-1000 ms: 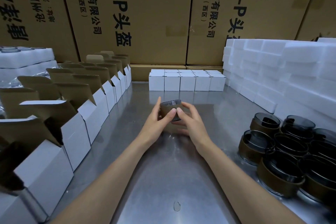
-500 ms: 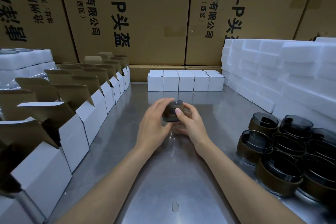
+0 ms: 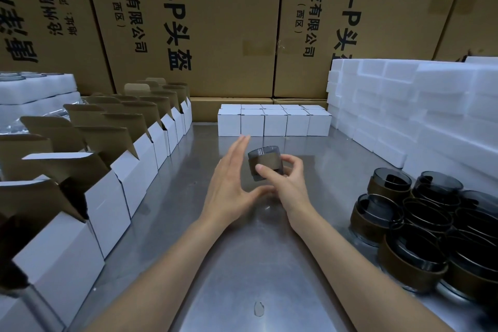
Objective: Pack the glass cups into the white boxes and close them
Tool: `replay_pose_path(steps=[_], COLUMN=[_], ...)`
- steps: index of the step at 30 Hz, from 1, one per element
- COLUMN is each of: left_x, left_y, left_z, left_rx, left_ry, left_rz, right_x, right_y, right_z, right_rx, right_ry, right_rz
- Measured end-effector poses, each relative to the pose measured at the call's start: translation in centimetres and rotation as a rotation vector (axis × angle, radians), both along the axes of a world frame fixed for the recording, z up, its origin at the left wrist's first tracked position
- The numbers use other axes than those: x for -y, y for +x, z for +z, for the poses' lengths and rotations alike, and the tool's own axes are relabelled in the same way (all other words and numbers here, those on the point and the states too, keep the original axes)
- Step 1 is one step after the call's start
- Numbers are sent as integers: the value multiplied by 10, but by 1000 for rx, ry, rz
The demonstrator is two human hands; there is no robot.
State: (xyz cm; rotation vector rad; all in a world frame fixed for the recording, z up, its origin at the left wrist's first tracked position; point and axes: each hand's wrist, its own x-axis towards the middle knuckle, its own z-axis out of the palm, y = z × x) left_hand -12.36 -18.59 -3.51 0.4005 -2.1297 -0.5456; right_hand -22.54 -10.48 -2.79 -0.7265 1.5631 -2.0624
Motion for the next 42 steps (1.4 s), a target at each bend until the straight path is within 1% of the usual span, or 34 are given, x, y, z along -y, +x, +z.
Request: replay_pose_path(steps=[2,4,7,8,12,14,17,20,22,25,27,29,30,34,38,40,42], left_x=[-1,-2,-2,-2,2,4,5,2,-1,-3,-2,-1,0,3,4,3,3], left_y=[0,0,0,1,1,0,-1,0,0,0,1,0,-1,-2,-2,-2,-2], left_z=[0,0,0,0,1,1,-1,-1,-1,0,0,0,0,0,0,-1,-1], left_rx=[19,27,-21,-48,-109,-120,-84,-49,-11,4,-19,-45,-64,-170,-162,-139,-101], left_ry=[-79,-128,-88,-49,94,118,107,85,-9,-120,-123,-106,-87,126,200,212,229], left_rz=[30,48,47,47,63,49,50,5,-10,55,96,93,81,32,-9,-27,-50], right_x=[-1,-2,-1,-1,-5,-6,-5,-5,-5,-3,-2,-1,-1,0,-2,-2,0], right_y=[3,4,4,4,-4,-6,-6,-7,-5,1,3,1,0,-7,-9,-6,-1], right_z=[-1,-1,-1,0,10,12,10,7,3,2,0,-1,-1,4,8,5,0], right_rx=[-89,-152,-190,-151,185,197,126,108,68,-22,-62,-82,-62,87,90,97,6], right_ry=[4,9,52,55,-19,20,86,1,-35,-4,8,11,8,46,111,45,-16], right_rz=[-51,-50,-28,-8,144,233,303,224,109,30,25,32,54,220,332,276,91])
